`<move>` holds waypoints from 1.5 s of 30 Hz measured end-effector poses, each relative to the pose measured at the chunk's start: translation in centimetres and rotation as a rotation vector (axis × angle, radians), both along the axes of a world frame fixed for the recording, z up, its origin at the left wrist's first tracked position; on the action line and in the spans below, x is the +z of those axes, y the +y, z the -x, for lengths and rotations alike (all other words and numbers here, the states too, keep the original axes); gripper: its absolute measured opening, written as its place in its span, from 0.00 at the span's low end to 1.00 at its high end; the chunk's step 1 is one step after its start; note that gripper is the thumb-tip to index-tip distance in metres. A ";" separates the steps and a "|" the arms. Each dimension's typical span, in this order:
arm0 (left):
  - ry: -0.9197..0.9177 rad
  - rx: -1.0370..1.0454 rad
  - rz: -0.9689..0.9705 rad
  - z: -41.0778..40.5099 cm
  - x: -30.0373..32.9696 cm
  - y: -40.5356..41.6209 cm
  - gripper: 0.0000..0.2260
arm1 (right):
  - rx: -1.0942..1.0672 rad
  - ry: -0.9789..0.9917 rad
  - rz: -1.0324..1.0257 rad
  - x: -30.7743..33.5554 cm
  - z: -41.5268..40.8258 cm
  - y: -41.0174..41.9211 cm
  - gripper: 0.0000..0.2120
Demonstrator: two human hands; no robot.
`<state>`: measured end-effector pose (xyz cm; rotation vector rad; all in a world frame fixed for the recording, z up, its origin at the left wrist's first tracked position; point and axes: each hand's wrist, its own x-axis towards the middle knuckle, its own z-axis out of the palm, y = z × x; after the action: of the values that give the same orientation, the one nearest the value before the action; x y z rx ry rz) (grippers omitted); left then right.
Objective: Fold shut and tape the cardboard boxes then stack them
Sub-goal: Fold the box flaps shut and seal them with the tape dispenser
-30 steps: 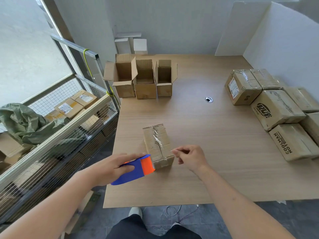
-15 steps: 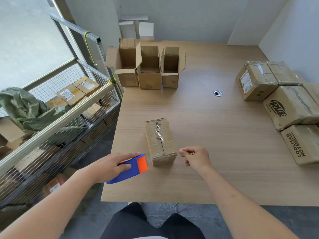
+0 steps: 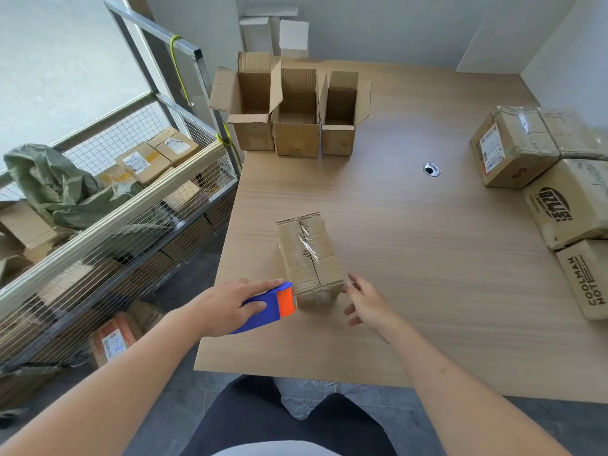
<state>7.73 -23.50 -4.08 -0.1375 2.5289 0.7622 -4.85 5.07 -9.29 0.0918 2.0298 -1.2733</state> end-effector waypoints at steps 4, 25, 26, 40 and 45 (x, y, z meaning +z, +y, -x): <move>0.005 0.013 -0.023 -0.3 -0.2 0.0 0.25 | 0.189 0.694 -0.157 -0.7 -0.6 -0.4 0.26; -0.027 0.146 -0.241 -5.5 -3.1 -4.1 0.23 | 0.739 1.390 -0.370 -3.4 -0.1 -3.5 0.31; -0.026 0.141 -0.213 -5.3 -3.0 -4.0 0.23 | 0.740 1.362 -0.369 -3.3 -0.2 -3.5 0.31; -0.220 0.157 0.071 2.4 -0.5 2.9 0.14 | 0.510 1.193 -0.486 -0.7 -3.6 -7.2 0.25; -0.270 0.150 0.274 3.4 -0.3 2.5 0.07 | 0.573 1.032 -0.579 0.6 -4.1 -8.7 0.21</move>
<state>4.32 -21.00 -4.40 -0.4935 2.3678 0.4145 -0.80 -3.59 -8.65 -0.9901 2.8991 -0.3077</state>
